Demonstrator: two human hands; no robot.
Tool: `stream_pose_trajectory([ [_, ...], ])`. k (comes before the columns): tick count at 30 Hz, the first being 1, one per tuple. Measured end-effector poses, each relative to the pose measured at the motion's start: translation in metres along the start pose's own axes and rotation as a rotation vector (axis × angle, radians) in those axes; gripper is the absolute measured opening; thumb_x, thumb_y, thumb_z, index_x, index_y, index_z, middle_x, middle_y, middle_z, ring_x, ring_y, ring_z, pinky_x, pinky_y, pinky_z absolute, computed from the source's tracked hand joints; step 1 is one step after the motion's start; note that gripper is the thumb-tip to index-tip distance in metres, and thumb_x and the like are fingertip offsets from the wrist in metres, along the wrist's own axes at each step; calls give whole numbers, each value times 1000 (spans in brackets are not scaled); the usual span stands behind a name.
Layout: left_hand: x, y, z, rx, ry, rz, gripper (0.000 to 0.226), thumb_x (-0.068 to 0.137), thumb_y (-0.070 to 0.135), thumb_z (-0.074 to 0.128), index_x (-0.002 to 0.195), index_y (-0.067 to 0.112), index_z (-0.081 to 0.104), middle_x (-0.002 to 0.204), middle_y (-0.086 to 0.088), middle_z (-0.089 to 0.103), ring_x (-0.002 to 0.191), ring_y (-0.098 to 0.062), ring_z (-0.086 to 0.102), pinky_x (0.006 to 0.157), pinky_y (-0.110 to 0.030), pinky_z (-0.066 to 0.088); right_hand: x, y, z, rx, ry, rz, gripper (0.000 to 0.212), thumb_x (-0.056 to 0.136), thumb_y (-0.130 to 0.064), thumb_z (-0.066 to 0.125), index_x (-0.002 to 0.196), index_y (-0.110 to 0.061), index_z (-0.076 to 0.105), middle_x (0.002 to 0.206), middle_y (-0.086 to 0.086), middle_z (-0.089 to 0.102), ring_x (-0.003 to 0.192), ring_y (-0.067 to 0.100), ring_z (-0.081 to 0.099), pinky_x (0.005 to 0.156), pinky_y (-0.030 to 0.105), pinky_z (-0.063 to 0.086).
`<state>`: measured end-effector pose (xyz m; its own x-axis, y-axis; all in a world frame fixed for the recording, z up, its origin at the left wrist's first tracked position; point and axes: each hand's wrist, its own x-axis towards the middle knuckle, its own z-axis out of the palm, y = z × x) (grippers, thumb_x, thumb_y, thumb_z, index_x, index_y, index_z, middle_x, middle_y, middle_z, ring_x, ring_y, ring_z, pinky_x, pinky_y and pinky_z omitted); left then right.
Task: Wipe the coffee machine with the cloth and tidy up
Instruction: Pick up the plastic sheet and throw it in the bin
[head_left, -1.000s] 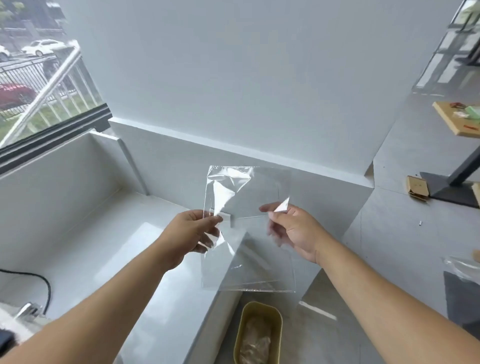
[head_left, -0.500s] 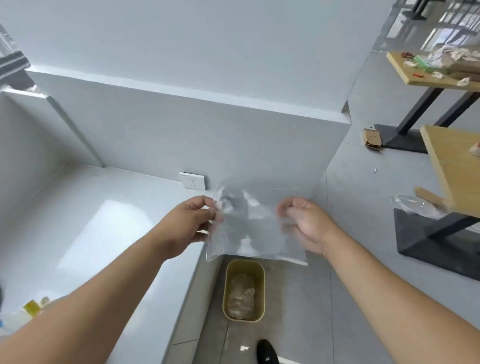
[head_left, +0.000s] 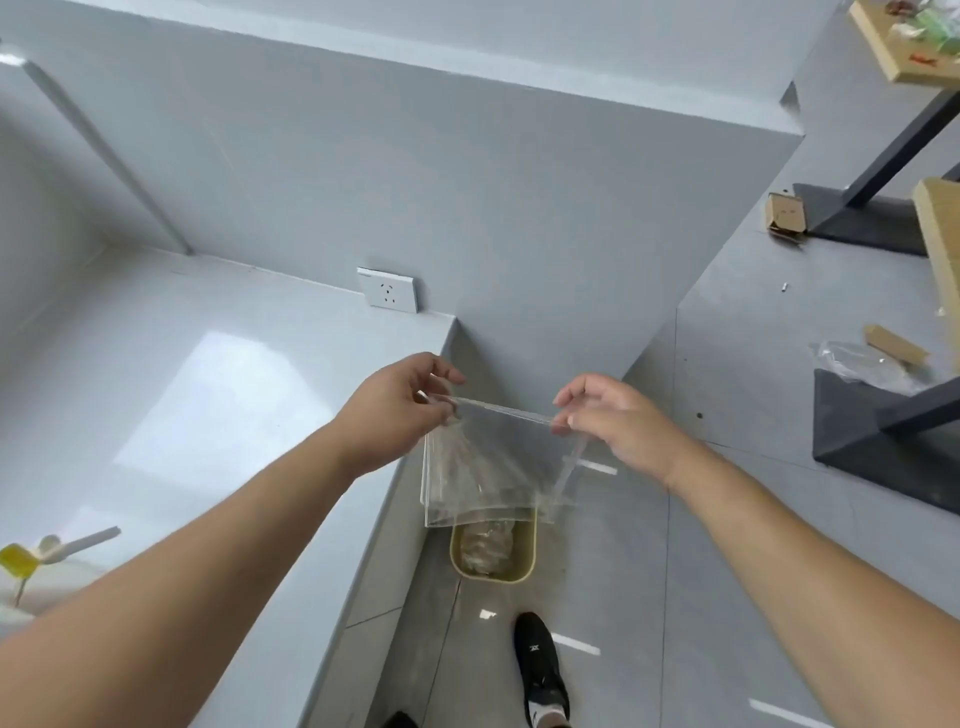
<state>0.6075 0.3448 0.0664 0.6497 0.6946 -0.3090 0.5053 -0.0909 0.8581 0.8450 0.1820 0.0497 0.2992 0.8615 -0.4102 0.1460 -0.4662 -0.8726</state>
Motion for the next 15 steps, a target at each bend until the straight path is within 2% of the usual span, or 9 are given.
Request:
stream_pose_trajectory([
  [2,6,-7,6,42,-1,8,29,92,6,69,104,32,70,100,2,73,86,-17,75,86,-35,56,12,10,14,-154,-29,-40,28,71,-54,66,98,-50,63,95,-11,75,88,9,70,80,35,51],
  [3,10,-10,9,65,-8,8,28,93,7,70,103,33,70,99,4,73,86,-15,75,85,-34,56,18,16,21,-308,-10,-79,32,71,-61,64,101,-50,62,96,-13,70,88,5,64,80,33,51],
  [6,22,-20,17,166,-20,18,25,93,12,71,101,36,69,95,12,73,85,-10,72,83,-30,55,36,28,45,-770,161,-274,38,75,-67,52,97,-40,66,100,-18,52,107,11,47,89,34,43],
  [8,29,-24,20,253,-30,38,23,94,14,70,102,36,69,94,16,72,85,-6,69,81,-29,54,47,30,55,-809,184,-347,34,79,-63,55,101,-38,62,102,-18,50,108,13,46,89,33,44],
  [10,36,-28,23,336,-51,73,23,94,17,70,102,38,67,93,21,70,82,4,63,77,-26,51,57,35,63,-718,122,-342,32,86,-52,65,111,-39,52,99,-21,57,96,11,53,75,29,47],
  [12,42,-32,25,393,-62,102,23,95,19,69,102,41,65,92,23,68,83,8,61,74,-24,48,65,42,71,-715,80,-314,29,92,-44,66,116,-41,49,98,-17,66,87,16,63,69,33,51],
  [15,48,-42,28,510,-3,165,18,95,28,67,111,36,67,106,17,70,101,-9,63,86,-33,52,72,55,79,-818,164,-324,15,97,-37,58,111,-36,54,89,-7,72,82,30,68,61,37,52],
])
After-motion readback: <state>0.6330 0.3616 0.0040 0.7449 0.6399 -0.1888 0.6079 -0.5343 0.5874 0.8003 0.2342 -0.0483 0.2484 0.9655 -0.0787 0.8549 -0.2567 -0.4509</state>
